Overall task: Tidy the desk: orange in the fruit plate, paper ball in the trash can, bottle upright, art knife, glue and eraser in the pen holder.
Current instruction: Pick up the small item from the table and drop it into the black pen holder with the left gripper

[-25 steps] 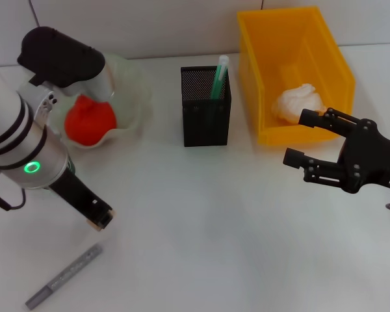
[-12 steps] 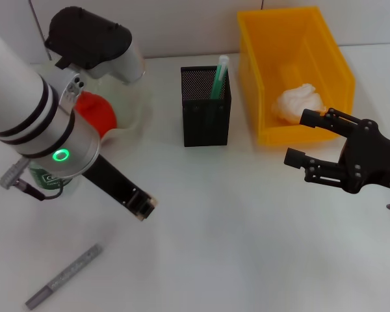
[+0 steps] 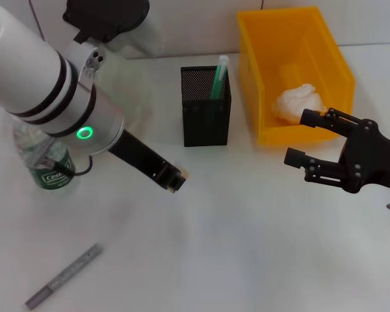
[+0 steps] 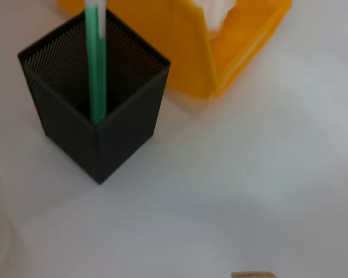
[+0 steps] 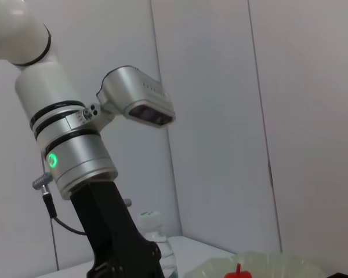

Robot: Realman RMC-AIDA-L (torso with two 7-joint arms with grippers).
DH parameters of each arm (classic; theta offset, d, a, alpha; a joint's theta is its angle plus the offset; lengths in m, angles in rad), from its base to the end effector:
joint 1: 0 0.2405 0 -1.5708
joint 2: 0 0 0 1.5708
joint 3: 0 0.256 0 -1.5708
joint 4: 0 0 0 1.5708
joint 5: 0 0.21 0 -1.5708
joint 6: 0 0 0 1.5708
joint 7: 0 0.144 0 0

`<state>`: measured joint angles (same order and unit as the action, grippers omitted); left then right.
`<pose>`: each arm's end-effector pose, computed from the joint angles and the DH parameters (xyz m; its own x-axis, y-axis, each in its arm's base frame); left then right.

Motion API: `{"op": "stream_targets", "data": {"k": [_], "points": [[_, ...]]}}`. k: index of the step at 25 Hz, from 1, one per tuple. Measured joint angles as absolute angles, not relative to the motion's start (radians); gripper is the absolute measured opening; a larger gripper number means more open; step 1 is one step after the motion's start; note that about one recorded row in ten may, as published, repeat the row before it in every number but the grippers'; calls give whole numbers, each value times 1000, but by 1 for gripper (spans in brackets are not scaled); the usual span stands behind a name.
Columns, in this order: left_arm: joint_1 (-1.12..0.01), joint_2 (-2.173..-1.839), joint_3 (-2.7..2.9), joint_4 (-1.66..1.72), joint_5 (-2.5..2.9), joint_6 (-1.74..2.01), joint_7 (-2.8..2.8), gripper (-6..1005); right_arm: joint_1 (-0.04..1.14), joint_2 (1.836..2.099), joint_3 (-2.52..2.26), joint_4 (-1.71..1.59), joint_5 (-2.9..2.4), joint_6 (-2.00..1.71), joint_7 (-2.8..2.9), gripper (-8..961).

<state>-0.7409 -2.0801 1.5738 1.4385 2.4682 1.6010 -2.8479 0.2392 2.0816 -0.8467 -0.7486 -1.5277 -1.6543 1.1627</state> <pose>-0.0944 0.3421 -0.0308 0.7622 0.6154 -0.2011 0.5358 -0.7739 -0.3375 0.2819 0.2739 0.0333 0.6814 -0.0940 -0.7259 -0.4325 -0.8518 -0.2956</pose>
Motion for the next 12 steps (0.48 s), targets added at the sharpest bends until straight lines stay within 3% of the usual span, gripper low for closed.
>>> {"op": "stream_targets", "data": {"k": [12], "points": [[-754,-2080,1579,1442,2433,1494,-2822,334,242,2080,-847,-749,-1528,-1651,1163,832]]}}
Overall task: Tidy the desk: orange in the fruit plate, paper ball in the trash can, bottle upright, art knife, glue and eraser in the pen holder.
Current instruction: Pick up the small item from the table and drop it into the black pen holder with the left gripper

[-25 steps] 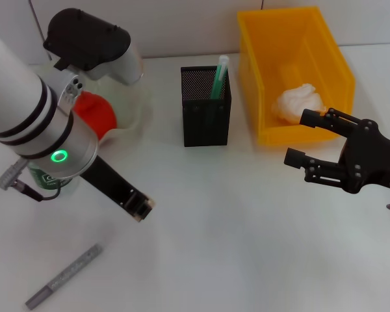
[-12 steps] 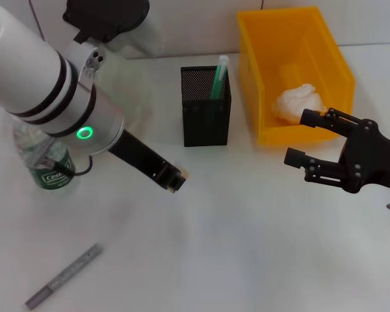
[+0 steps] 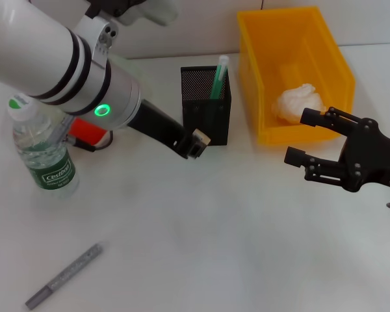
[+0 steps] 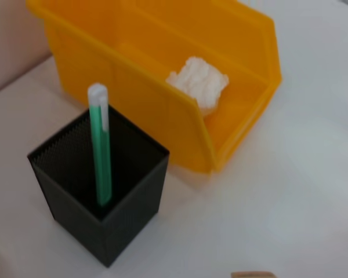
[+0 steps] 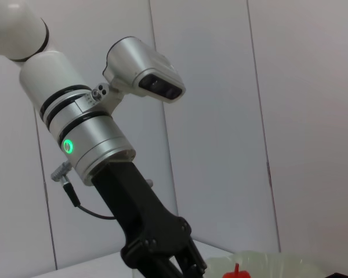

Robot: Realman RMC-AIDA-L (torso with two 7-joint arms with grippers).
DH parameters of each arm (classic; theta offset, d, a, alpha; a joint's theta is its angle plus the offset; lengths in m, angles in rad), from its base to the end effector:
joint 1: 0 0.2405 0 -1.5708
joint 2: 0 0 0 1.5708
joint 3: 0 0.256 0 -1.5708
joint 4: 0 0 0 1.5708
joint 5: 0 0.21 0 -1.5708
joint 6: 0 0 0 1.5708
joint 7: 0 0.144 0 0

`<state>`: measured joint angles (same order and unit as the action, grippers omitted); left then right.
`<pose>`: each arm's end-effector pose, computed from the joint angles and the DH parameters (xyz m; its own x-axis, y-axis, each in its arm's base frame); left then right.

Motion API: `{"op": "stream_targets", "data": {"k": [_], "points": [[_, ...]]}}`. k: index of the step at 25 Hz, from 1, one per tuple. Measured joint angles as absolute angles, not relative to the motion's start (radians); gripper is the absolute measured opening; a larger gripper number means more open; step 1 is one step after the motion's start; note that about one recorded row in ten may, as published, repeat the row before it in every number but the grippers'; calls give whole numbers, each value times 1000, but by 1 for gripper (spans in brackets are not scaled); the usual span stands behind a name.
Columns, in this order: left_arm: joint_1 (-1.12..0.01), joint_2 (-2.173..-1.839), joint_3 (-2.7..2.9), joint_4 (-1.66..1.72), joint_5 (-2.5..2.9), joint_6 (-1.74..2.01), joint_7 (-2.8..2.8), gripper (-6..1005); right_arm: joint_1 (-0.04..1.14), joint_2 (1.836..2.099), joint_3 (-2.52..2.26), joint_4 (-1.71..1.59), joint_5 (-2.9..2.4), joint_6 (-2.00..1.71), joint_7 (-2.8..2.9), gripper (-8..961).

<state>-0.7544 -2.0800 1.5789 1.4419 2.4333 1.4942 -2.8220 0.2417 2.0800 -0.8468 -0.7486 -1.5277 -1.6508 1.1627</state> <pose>-0.0760 0.3519 -0.0339 0.8218 0.5595 -0.1078 0.5007 -0.7994 -0.3321 0.2819 0.2751 0.0338 0.6836 -0.0928 -0.7240 -0.4317 -0.8512 -0.2986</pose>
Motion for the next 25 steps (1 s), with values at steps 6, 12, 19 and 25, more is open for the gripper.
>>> {"op": "stream_targets", "data": {"k": [6,12,19,25], "points": [[-755,-2080,1586,1435,2431,1382,-2788,339,242,2080,-846,-749,-1528,-1650,1163,832],[-750,-2080,1592,1424,2401,1277,-2748,343,243,2079,-832,-749,-1528,-1648,1163,832],[-739,-2080,1619,1422,2391,1180,-2710,349,239,2078,-820,-749,-1532,-1647,1163,832],[-725,-2080,1649,1418,2383,1088,-2692,353,228,2078,-806,-747,-1534,-1654,1163,832]]}}
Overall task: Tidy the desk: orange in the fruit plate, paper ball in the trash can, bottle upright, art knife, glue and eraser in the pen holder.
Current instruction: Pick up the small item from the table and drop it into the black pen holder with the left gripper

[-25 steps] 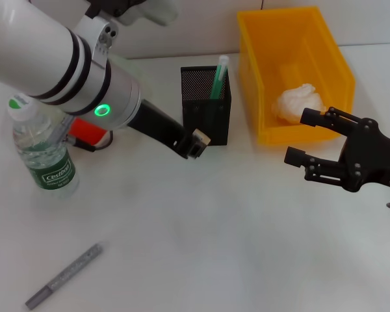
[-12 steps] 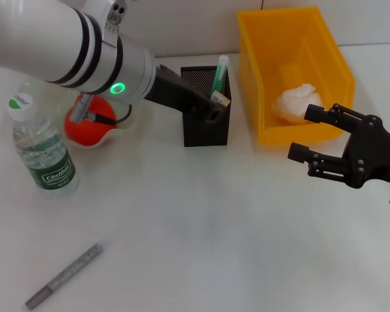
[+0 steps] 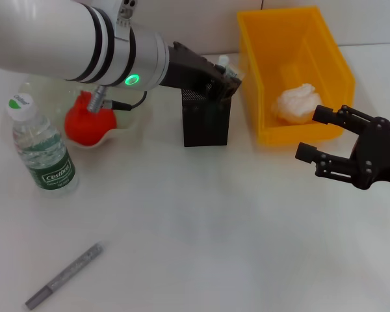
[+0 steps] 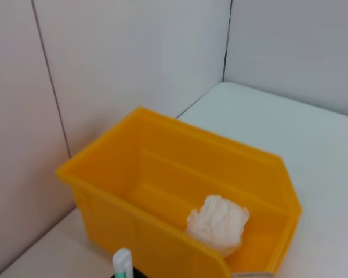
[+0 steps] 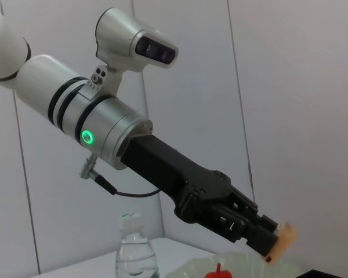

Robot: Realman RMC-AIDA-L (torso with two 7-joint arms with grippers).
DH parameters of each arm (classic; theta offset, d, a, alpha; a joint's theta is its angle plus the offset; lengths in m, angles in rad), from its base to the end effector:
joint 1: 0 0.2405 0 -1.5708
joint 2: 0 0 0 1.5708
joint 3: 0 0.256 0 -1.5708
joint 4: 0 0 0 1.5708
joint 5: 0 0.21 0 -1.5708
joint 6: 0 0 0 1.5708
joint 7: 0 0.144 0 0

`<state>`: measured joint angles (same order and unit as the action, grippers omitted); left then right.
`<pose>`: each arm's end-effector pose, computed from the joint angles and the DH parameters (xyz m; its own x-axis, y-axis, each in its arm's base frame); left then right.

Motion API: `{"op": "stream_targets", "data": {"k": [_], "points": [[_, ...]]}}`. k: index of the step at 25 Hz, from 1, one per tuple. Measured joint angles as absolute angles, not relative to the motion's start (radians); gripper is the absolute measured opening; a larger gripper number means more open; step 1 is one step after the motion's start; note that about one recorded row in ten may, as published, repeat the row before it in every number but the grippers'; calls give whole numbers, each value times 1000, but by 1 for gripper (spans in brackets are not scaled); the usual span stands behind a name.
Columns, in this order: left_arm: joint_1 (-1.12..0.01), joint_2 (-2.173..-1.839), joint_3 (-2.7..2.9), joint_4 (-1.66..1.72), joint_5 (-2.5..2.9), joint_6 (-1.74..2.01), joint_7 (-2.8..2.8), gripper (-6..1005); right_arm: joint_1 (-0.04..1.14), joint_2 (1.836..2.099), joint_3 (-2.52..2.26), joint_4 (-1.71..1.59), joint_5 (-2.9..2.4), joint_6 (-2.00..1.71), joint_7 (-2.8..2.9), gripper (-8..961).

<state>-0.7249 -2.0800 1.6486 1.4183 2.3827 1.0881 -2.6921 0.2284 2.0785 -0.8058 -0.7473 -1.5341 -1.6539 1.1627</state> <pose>-0.0482 0.3793 -0.0434 0.9252 0.3496 0.1474 0.3788 -0.8286 -0.4121 0.2898 0.2719 0.0405 0.6773 -0.0938 -0.7297 -0.4599 -0.8281 -0.3205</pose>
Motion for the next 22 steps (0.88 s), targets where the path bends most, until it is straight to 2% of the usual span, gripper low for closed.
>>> {"op": "stream_targets", "data": {"k": [22], "points": [[-700,-2078,1694,1247,2266,790,-2530,371,178,2075,-759,-760,-1536,-1793,1139,832]]}}
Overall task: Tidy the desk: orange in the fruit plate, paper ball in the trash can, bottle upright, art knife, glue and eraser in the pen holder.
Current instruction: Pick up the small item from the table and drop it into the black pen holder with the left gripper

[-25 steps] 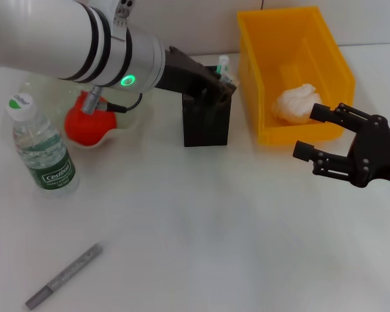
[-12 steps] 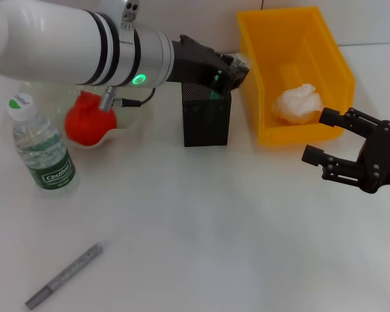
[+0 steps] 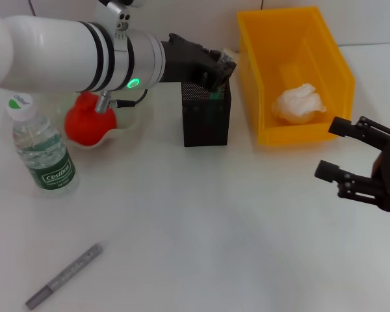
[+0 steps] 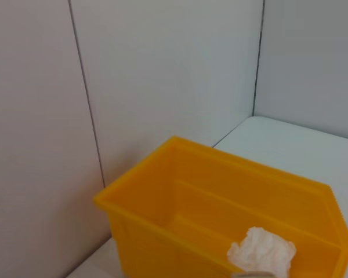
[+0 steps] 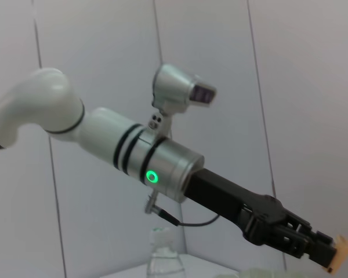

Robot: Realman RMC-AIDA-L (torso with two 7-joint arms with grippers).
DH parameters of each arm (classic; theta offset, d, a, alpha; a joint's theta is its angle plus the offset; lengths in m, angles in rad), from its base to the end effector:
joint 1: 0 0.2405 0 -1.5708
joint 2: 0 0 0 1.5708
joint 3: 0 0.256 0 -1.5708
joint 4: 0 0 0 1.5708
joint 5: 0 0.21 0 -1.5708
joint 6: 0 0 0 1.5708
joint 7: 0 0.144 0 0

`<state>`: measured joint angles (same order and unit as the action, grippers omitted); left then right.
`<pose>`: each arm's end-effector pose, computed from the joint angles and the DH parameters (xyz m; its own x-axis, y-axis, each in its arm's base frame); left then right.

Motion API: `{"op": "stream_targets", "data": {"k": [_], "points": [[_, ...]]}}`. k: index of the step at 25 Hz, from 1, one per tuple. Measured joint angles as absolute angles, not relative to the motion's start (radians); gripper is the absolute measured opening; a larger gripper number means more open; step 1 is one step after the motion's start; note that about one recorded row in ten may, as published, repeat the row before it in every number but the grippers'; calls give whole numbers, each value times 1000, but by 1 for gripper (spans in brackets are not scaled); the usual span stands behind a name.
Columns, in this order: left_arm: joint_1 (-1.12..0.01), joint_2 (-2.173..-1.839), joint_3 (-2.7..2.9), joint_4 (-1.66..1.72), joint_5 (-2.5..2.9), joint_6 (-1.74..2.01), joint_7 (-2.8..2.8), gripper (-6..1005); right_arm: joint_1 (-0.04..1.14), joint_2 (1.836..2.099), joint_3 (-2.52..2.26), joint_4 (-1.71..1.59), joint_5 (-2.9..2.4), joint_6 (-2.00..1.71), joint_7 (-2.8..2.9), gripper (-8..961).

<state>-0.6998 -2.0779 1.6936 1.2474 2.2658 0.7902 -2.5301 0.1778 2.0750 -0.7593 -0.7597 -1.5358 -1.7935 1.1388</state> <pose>-0.0682 0.4008 -0.0596 0.9221 0.2852 0.2615 0.3790 -0.8019 -0.4619 0.2933 0.2445 0.0516 0.6517 -0.0533 -0.7566 -0.4212 -0.8550 -0.3026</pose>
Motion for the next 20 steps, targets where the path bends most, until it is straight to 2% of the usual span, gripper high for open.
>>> {"op": "stream_targets", "data": {"k": [20], "points": [[-708,-2078,1717,1128,2229,670,-2450,386,140,2077,-693,-788,-1575,-1918,1137,832]]}}
